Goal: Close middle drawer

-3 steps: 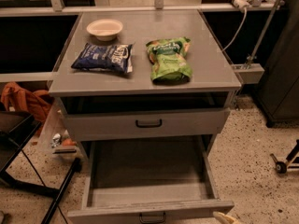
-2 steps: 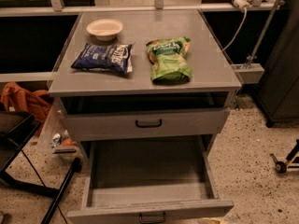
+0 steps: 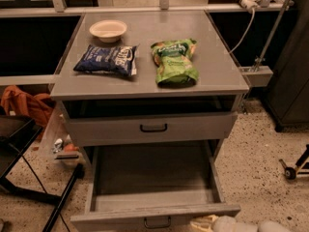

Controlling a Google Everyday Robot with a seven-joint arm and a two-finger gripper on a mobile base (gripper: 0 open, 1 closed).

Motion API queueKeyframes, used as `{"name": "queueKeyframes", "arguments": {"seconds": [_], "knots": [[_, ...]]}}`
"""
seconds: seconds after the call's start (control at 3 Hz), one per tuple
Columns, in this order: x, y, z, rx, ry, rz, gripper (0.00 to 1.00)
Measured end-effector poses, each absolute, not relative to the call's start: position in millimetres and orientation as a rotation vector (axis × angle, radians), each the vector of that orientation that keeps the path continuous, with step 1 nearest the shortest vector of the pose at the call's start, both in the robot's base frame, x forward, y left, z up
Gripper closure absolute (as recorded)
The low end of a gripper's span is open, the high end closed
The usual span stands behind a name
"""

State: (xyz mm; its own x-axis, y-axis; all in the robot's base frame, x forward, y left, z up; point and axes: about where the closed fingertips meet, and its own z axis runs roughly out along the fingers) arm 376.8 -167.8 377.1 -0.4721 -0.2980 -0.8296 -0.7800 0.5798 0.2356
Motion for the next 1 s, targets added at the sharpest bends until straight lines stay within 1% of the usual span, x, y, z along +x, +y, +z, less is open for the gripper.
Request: {"name": "queueKeyframes", "arguments": {"seconds": [0.67,1.0], "knots": [[457,-197,408,-0.894,1.962,0.616,0.00],[530,-209,419,-0.884,1.914,0.589,0.00]]}}
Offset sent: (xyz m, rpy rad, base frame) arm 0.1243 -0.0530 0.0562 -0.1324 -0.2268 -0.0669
